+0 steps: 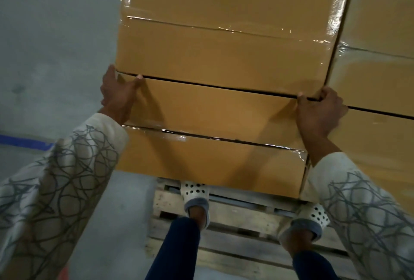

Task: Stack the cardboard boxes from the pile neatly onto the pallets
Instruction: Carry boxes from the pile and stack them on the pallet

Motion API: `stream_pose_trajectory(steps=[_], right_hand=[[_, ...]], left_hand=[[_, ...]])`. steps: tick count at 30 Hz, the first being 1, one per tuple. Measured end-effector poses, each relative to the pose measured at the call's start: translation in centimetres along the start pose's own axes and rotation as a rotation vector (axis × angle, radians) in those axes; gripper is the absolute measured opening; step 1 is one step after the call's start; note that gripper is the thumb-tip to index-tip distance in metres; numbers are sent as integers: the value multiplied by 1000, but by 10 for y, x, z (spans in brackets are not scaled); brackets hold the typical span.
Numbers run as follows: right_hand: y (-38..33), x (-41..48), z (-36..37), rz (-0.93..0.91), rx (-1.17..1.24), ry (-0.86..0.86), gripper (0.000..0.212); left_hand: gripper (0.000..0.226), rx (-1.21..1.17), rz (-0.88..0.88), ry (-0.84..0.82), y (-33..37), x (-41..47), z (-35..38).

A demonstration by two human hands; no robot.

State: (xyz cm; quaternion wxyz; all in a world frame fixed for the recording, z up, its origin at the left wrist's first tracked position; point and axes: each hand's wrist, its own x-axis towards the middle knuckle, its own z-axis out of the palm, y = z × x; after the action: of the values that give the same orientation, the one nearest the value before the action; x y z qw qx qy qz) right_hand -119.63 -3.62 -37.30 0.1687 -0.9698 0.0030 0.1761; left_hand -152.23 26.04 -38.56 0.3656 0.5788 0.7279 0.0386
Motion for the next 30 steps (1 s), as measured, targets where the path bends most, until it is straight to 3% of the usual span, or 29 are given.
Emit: stream_pose_trajectory(steps=[3, 6, 10, 13, 16, 25, 30], right_hand=[[-2, -2, 1, 114, -15, 45, 59], [0, -4, 3, 215, 250, 8, 66], [49, 25, 28, 157, 463, 54, 86], [39, 16, 19, 137, 400, 49, 84], [20, -3, 3, 116, 287, 40, 67], [7, -6, -12, 169, 100, 61, 53], [9, -1, -19, 51, -38, 16, 42]], left_hand=[[54, -139, 48, -16, -12, 11, 1], [68, -226, 22, -4, -20, 20, 2], [82, -263, 0, -29, -27, 29, 1], [92, -285, -7, -37, -33, 36, 0], [95, -284, -33, -20, -30, 32, 0], [77, -400, -28, -4, -28, 24, 13], [79, -370, -26, -7, -28, 25, 13]])
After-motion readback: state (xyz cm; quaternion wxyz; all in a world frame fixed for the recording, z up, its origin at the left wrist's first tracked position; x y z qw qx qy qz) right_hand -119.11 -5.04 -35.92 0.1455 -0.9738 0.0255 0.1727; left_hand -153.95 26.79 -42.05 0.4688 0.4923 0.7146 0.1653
